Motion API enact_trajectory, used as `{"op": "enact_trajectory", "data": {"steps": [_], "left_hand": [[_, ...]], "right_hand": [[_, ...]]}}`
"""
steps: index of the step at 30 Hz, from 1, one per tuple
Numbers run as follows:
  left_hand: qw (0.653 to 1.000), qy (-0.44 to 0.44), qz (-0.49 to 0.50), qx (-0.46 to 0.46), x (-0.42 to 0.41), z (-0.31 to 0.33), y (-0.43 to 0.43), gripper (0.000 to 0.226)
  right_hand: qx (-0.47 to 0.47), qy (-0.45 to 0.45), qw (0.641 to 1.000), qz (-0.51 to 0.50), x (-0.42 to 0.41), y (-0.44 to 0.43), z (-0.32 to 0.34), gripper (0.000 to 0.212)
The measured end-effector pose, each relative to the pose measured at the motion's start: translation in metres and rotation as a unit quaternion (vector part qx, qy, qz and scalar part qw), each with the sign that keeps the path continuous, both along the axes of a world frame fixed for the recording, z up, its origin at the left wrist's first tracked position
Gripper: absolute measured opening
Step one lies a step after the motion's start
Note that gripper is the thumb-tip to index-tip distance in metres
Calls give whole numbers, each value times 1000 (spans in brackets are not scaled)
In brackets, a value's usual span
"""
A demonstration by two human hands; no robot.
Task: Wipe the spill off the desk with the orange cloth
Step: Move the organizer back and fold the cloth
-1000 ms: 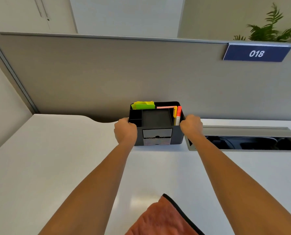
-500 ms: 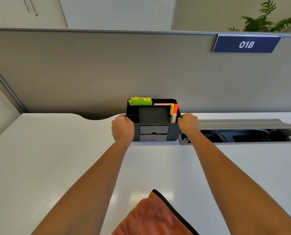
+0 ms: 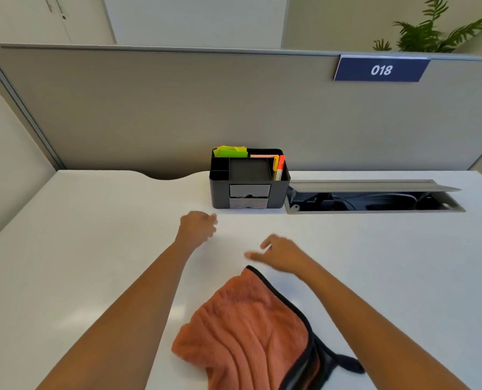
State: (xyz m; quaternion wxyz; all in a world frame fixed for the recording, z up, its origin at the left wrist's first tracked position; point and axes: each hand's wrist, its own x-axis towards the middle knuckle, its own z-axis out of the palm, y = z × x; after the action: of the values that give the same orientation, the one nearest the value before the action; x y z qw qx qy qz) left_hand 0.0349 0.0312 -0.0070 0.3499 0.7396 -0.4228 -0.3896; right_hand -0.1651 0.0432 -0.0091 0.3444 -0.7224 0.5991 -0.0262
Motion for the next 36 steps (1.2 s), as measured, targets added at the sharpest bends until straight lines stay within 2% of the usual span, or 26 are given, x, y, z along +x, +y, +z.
{"op": "enact_trajectory", "data": {"steps": [3,8,13,16,19,22,24,26,28,32,34,36], "left_hand": [[986,-11,-126,108,-6,-7,30,33],[970,-28,-211,117,-14,-14,57,37],[947,-55,-279,150,-16,-14,75,59],[926,-98,-314,182,-10,-12,81,69],[928,-107,-299,194,3,-10,87,64],[953,-31,-248,169,13,-6,89,60],[975,70,-180,109,9,0,88,65],[972,201,-109,59,-2,8,85,72],[954,292,-62,39,-16,15,81,74],[932,358,-23,50,-35,28,68,70],[923,377,-47,55,-38,32,64,62],[916,386,-92,64,-41,34,62,57]], "right_hand": [[40,66,996,53,-1,32,-11,84],[39,67,997,26,2,52,-16,81],[15,-59,998,15,-2,61,-16,39],[-31,-147,989,-16,-11,60,-9,38],[-46,-221,971,-75,-25,54,9,42],[-76,-250,955,-139,-36,45,25,47],[-107,-256,941,-195,-41,42,33,50],[-90,-278,919,-265,-46,39,41,59],[-9,-329,888,-321,-50,36,51,65],[151,-407,828,-356,-69,33,72,72],[177,-410,827,-342,-79,36,72,68],[177,-373,842,-348,-92,40,66,63]]}}
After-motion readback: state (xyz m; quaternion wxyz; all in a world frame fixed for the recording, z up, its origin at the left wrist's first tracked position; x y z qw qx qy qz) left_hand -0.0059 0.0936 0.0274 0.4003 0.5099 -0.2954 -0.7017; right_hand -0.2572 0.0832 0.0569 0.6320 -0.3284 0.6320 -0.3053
